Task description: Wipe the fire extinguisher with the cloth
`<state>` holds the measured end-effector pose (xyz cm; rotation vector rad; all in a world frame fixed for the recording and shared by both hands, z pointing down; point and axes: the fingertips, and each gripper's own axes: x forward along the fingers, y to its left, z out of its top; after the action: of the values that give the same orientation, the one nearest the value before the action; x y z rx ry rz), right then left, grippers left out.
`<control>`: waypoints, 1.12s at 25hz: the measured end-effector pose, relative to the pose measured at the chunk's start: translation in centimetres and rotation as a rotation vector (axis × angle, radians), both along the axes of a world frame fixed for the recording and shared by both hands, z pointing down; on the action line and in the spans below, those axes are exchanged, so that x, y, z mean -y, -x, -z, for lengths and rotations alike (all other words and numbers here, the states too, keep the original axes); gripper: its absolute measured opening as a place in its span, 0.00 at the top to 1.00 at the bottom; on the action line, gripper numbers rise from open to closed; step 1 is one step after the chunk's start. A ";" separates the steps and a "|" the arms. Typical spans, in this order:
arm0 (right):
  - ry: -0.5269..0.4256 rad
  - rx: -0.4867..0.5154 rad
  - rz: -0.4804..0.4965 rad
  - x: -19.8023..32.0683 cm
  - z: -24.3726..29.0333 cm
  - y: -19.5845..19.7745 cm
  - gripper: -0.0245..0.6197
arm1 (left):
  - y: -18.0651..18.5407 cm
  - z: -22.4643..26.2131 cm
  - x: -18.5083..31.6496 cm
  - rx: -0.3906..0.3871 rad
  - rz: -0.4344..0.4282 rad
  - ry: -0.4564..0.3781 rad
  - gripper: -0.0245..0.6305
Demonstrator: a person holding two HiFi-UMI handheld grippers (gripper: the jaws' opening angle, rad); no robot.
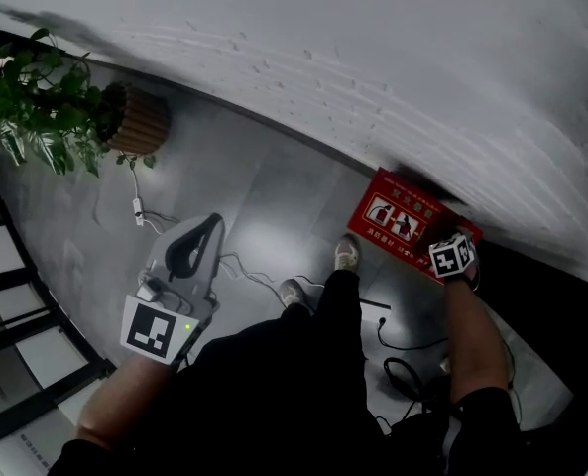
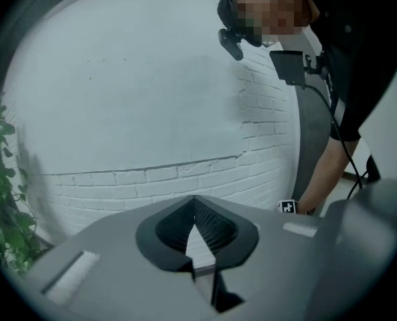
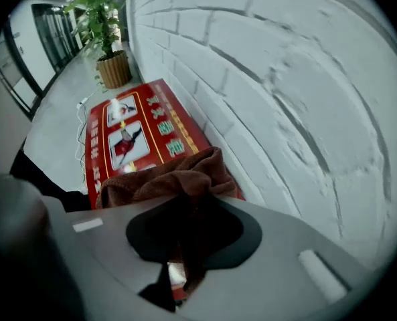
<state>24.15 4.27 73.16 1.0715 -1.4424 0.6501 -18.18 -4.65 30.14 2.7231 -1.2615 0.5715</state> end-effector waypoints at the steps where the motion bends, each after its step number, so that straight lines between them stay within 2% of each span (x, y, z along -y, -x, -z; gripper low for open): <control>1: -0.008 0.012 0.022 1.3 -0.2 1.6 0.85 | 1.0 0.2 0.0 0.006 0.024 -0.005 0.96; 10: -0.037 0.130 0.294 10.0 -1.1 17.8 0.85 | 7.7 1.0 -1.2 0.058 0.177 -0.009 0.96; 14: -0.038 0.166 0.341 10.6 -1.0 21.7 0.85 | 8.6 1.0 -1.8 0.062 0.201 -0.005 0.96; 18: -0.018 0.205 0.379 8.8 -0.8 21.7 0.85 | 7.9 1.0 -1.7 0.026 0.200 0.009 0.96; 21: -0.017 0.208 0.396 6.6 -0.5 19.7 0.85 | 5.6 1.1 -1.0 0.003 0.143 -0.003 0.96; 28: -0.025 0.179 0.241 -1.2 0.1 11.2 0.85 | -0.6 0.7 0.2 -0.029 0.000 0.007 0.96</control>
<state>12.93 5.44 73.01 0.8567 -1.7068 0.5659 -17.59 -4.80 29.43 2.7155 -1.2509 0.5333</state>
